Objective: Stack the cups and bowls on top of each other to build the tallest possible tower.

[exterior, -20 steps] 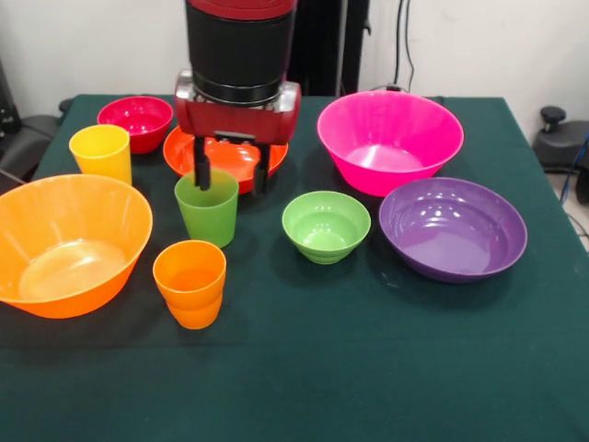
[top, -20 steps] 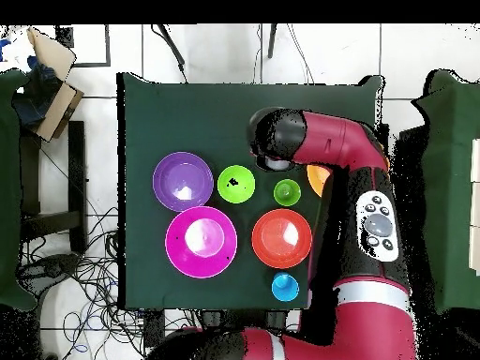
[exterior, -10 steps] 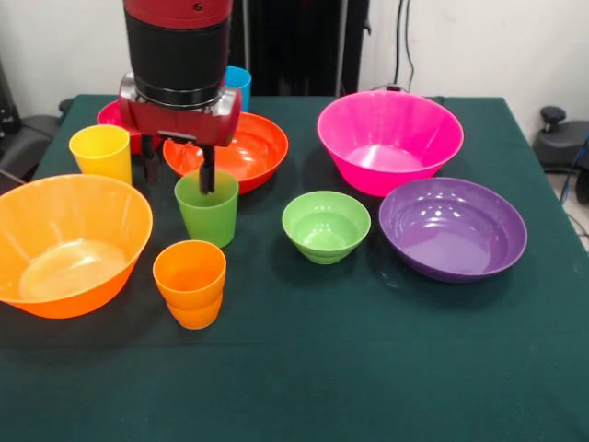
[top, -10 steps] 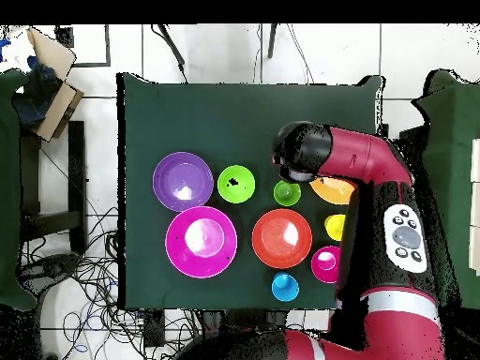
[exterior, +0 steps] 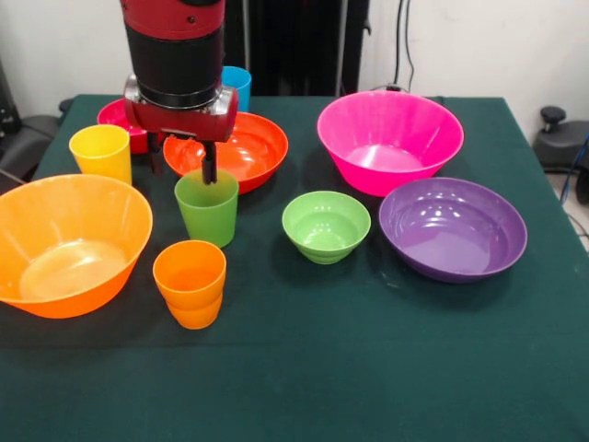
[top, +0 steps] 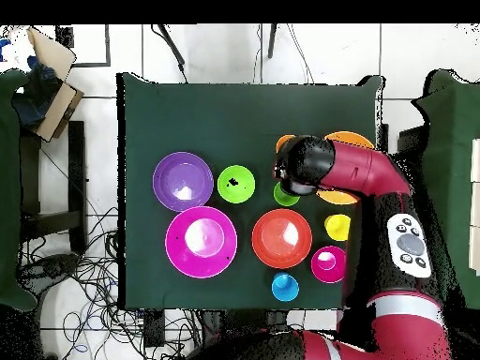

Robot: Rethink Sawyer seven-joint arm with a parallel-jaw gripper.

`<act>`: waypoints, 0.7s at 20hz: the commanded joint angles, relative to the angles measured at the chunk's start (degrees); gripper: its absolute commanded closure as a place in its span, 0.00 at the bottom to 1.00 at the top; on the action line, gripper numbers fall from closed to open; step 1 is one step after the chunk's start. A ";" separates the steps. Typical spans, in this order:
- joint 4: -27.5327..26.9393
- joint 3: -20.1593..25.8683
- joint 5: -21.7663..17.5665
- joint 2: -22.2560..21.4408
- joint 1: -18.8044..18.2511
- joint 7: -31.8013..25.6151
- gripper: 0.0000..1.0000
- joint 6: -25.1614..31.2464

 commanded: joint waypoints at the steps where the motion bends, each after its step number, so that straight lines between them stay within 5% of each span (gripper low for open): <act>1: 8.80 6.55 -1.55 0.24 0.04 -2.13 0.00 -5.41; 14: 13.24 5.15 -3.96 0.30 -0.05 0.00 0.00 -13.97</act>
